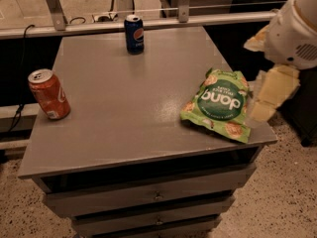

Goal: Knock coke can over

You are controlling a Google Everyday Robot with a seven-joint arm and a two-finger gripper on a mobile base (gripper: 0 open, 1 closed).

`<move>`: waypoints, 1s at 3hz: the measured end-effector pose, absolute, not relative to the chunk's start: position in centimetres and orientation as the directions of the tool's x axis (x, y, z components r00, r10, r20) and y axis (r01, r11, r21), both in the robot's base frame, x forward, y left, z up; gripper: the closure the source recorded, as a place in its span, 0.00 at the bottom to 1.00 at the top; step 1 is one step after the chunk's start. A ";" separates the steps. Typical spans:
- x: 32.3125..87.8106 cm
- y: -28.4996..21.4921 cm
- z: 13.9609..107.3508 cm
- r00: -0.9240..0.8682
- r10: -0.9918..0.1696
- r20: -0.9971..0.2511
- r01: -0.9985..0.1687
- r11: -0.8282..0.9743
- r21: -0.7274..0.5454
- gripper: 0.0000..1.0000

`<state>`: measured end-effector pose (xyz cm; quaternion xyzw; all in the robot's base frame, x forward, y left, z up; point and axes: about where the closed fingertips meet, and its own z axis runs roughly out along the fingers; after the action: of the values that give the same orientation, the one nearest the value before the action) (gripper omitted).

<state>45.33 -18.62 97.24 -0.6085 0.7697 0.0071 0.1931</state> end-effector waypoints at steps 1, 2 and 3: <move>49.5 -11.9 96.1 -0.135 -0.870 -0.475 -0.957 0.238 -0.164 0.00; 53.1 -4.1 95.8 -0.088 -0.773 -0.628 -0.973 0.202 -0.113 0.00; 54.5 3.3 95.4 -0.024 -0.664 -0.747 -0.984 0.146 -0.098 0.00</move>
Offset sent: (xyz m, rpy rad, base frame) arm 0.1230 0.2356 -0.0113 0.6126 0.0312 0.2028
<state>54.49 3.32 95.45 -0.6098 0.6760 0.2347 0.3407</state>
